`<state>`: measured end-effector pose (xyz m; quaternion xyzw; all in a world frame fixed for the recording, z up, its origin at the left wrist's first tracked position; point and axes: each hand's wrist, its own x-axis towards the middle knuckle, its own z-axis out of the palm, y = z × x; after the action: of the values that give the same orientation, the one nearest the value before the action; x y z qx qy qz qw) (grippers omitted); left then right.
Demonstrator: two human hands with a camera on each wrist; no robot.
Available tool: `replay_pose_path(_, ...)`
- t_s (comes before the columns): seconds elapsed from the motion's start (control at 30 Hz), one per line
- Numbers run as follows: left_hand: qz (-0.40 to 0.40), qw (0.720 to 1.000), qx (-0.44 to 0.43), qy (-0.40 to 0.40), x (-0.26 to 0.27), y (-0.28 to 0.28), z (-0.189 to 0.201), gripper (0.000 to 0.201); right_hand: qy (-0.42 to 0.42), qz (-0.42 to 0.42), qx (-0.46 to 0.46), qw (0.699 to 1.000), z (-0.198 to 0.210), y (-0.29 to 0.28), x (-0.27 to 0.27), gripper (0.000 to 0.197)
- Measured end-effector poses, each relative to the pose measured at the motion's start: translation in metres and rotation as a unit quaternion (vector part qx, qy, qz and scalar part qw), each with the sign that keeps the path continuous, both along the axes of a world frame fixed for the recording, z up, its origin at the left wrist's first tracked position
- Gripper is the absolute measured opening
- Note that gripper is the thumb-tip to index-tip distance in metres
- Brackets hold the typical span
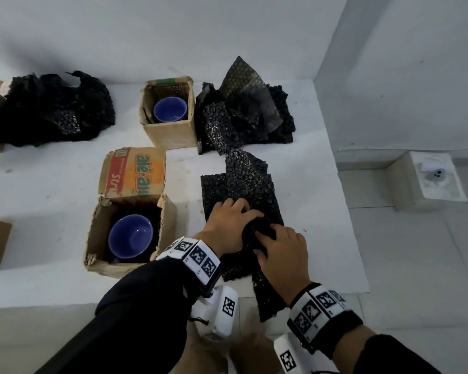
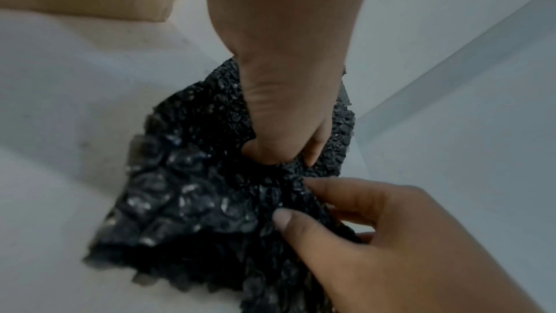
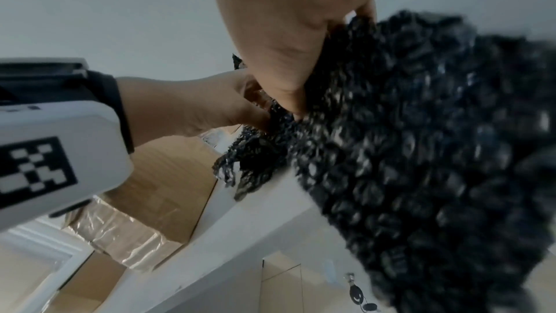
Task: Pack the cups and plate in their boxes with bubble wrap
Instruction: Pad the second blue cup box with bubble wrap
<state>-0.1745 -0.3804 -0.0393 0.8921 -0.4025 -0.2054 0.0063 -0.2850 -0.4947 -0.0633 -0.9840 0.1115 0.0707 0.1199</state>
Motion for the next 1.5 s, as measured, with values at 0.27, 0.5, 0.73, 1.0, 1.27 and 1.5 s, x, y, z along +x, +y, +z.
replay_pose_path(0.27, 0.003, 0.999, -0.032, -0.027, 0.008, -0.011, 0.015, 0.073, -0.079, -0.03, 0.094, 0.992, 0.025, -0.027, 0.013, 0.043)
replay_pose_path(0.5, -0.013, 0.994, -0.088, -0.066, 0.023, -0.011, 0.037, 0.051, -0.199, 0.009, 0.153, 0.968, 0.068, -0.04, 0.033, 0.032)
replay_pose_path(0.73, 0.105, 0.911, -0.392, 0.072, 0.055, 0.015, 0.102, 0.024, -0.367, 0.043, 0.249, 0.895, 0.154, -0.036, 0.064, 0.038)
replay_pose_path(1.0, 0.147, 0.847, -0.45, 0.24, 0.065, 0.102, 0.182, 0.041, -0.375, 0.081, 0.272, 0.882, 0.188, 0.011, 0.091, 0.032)
replay_pose_path(1.27, 0.292, 0.838, -0.376, 0.266, 0.061, 0.197, 0.149, 0.026, -0.298, 0.08, 0.223, 0.925, 0.154, 0.089, 0.126, 0.026)
replay_pose_path(1.5, 0.336, 0.913, -0.224, 0.055, 0.058, 0.235, 0.101, 0.023, -0.173, 0.107, 0.142, 0.969, 0.126, 0.148, 0.137, 0.028)
